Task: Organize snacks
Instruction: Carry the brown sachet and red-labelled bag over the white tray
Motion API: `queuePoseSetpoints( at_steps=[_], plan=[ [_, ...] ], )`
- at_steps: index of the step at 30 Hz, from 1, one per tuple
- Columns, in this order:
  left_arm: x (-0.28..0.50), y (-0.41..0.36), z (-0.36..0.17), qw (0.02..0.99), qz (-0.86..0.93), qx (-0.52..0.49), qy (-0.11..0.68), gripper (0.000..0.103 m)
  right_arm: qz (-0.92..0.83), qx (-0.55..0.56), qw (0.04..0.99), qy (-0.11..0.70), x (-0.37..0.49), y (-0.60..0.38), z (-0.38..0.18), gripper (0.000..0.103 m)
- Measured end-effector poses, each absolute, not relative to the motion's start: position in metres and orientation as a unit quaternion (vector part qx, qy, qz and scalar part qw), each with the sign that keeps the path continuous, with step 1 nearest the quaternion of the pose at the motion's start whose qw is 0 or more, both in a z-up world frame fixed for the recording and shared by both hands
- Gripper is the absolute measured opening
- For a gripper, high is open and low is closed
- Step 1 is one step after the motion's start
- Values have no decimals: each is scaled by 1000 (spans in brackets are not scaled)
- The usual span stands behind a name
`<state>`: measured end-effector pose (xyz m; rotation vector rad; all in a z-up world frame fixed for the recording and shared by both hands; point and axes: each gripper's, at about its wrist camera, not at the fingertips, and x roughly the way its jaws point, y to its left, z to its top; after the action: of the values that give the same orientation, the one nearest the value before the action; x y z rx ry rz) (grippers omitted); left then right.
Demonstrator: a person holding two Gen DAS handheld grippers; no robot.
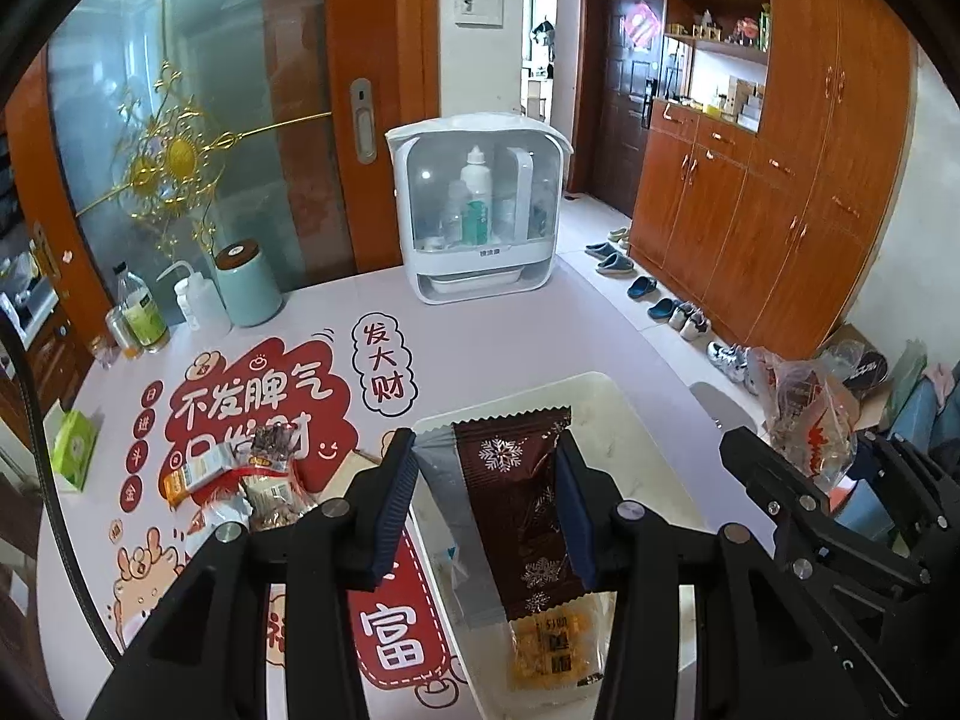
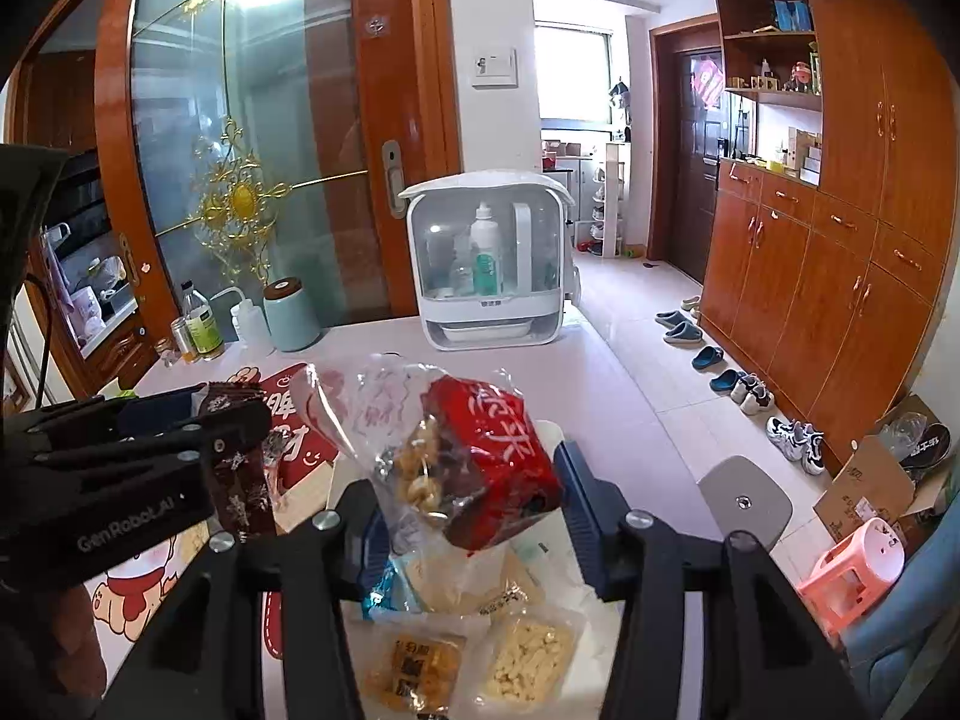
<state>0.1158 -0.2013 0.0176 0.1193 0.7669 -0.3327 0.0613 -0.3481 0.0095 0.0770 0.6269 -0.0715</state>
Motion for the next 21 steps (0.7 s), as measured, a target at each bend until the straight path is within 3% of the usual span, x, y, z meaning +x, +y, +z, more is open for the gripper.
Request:
queuePoseSetpoints(
  at_steps=[15,20,21],
  plan=[
    [139,-214,3,909,-145,90,381,43,-44,39,940,337,93,-359,-12,56],
    [153,-215,-5,907,-137,92,387,47,-52,31,936,347,111,-359,-21,63],
    [157,-214,-7,906,-133,90,391,54,-53,31,935,350,116,-360,-23,70]
  ],
)
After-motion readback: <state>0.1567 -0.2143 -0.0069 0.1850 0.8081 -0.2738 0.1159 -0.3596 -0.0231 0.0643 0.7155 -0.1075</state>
